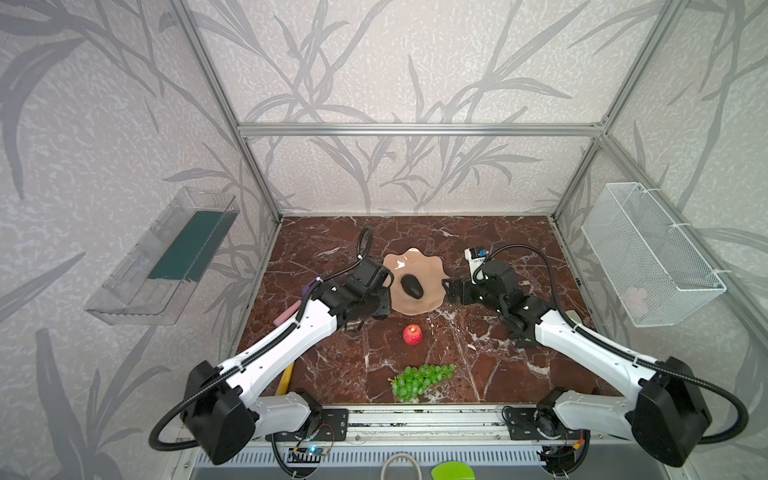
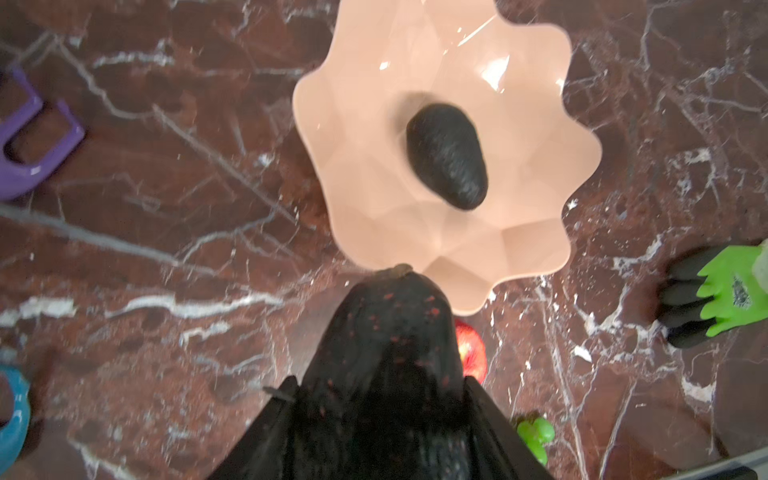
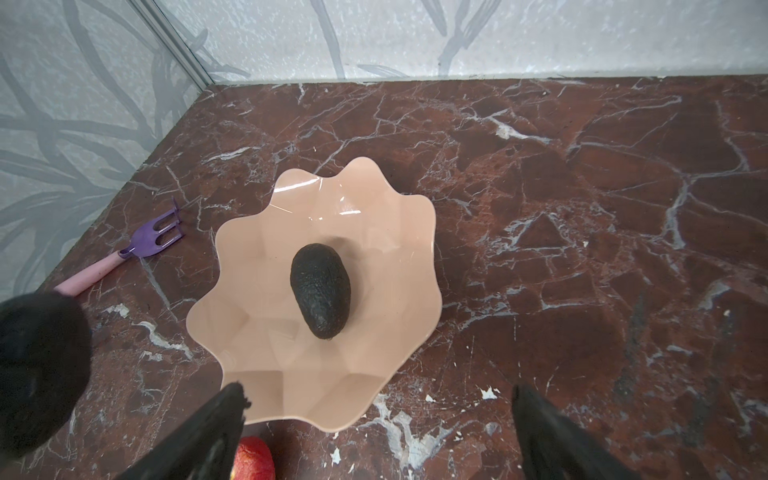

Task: Place and organize the fake fruits in the fruit bowl
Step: 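Place the avocado in the bowl beside the first with the left gripper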

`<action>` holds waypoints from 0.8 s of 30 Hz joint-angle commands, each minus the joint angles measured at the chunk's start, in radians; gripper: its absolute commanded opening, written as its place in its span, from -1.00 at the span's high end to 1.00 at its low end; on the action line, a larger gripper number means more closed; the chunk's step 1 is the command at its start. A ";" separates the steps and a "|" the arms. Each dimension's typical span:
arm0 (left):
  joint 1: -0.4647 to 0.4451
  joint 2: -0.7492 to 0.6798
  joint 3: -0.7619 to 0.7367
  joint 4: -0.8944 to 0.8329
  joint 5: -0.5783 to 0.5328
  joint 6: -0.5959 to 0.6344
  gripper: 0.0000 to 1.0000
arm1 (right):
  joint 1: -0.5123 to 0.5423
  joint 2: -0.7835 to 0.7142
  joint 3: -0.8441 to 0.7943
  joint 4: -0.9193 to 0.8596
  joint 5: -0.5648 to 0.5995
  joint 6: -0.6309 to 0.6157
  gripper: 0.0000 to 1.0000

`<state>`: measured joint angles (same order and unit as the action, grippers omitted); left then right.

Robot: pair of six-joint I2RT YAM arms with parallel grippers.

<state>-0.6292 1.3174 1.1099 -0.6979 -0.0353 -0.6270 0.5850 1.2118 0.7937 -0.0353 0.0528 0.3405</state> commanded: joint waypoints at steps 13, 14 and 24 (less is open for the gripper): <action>0.077 0.424 0.232 0.109 0.101 0.064 0.00 | -0.024 -0.127 -0.073 -0.077 0.007 -0.006 -0.98; 0.080 0.447 0.242 0.109 0.105 0.058 0.01 | -0.025 -0.127 -0.077 -0.076 0.004 -0.006 -0.98; 0.088 0.588 0.317 0.088 0.102 0.036 0.01 | -0.037 -0.141 -0.088 -0.079 -0.008 -0.006 -0.98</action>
<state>-0.5461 1.8900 1.3853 -0.5907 0.0795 -0.5793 0.5552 1.0931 0.7162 -0.1024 0.0509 0.3401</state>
